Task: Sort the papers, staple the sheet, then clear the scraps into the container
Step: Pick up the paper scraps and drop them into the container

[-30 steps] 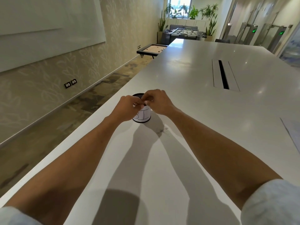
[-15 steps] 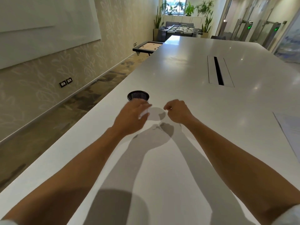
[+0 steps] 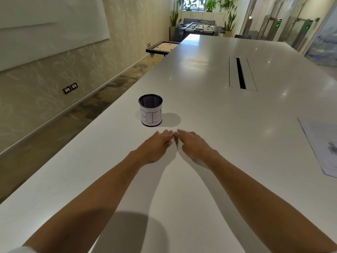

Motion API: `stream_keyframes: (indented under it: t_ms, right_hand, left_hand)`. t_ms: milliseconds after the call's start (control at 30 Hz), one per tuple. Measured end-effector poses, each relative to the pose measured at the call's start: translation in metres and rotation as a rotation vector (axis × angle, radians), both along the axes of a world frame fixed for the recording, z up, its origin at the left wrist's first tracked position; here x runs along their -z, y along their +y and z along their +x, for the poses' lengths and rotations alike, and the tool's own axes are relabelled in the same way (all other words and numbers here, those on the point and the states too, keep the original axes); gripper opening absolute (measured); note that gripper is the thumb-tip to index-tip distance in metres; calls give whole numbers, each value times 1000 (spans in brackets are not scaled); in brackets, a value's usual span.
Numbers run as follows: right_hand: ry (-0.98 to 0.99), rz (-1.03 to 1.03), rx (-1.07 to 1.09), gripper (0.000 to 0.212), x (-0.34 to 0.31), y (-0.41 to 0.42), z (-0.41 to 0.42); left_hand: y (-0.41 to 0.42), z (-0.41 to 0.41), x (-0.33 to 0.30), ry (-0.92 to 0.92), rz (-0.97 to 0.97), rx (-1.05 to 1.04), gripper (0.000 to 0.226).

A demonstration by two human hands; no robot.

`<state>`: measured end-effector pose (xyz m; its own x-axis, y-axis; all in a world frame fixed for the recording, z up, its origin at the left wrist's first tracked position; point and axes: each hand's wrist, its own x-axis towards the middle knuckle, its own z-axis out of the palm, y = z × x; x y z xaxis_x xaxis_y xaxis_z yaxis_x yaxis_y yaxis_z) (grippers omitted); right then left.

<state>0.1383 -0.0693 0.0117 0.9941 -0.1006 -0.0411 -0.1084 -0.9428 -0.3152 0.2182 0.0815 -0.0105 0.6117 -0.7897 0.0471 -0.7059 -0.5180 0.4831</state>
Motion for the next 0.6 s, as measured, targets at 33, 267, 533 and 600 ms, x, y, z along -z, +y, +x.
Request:
stream_keyframes:
  t_ms: [33,267,533,600]
  right_hand:
    - [-40,31,45,60,0,-3,-2]
    - [30,42,168,23,-16,-17,2]
    - [22,65,118,16,-22,-2,26]
    - [-4,76,122,8,-19,-5,28]
  left_hand:
    - [1,0,-2,31,-63,-54,47]
    - [-5,13,-13,52,-11,-158,46]
    - [-30,18,-30,-46,55,-63,20]
    - [-30,19,-27,-43,28,-71,17]
